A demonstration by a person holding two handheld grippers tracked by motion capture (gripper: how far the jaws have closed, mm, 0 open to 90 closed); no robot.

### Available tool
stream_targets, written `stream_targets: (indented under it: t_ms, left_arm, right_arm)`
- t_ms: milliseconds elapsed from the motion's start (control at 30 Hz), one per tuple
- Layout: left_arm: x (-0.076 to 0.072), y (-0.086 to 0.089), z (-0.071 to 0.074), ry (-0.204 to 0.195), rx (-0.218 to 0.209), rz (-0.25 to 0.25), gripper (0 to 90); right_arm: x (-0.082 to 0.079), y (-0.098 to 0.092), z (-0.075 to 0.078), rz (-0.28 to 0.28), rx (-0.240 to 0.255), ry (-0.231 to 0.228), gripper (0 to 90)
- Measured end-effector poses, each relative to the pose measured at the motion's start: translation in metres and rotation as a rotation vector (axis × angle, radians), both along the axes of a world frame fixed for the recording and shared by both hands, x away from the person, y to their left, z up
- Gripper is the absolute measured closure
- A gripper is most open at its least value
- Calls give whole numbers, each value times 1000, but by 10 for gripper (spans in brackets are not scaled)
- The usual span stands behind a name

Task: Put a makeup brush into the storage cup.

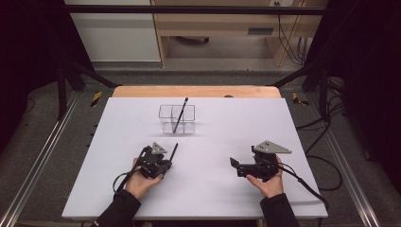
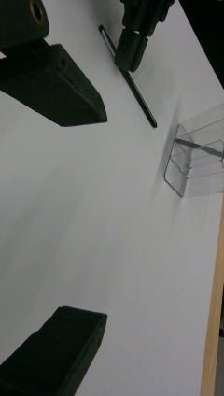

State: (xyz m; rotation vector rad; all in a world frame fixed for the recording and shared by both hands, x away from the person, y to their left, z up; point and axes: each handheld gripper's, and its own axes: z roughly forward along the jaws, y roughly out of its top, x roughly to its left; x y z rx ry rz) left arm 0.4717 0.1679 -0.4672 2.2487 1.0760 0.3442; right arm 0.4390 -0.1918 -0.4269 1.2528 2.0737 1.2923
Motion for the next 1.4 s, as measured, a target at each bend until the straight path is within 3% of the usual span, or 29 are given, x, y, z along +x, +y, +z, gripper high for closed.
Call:
stream_targets:
  t_ms: [233,800,1100,1200,1400]
  left_arm:
    - [-1,-3,0,12,-5,-30,816]
    - [-5,-6,2,-3,34,-84,822]
    - [-7,-4,15,-27,19,-101,623]
    - [-7,-5,20,-27,33,-118,528]
    - [-2,-4,33,-32,54,-128,450]
  right_arm:
    - [-1,0,0,-1,-1,2,56]
    - [-1,0,0,-1,0,3,56]
    - [-1,-1,1,-1,0,-1,56]
    - [-1,-2,2,-2,7,-2,56]
    - [-1,-4,4,-6,3,-5,56]
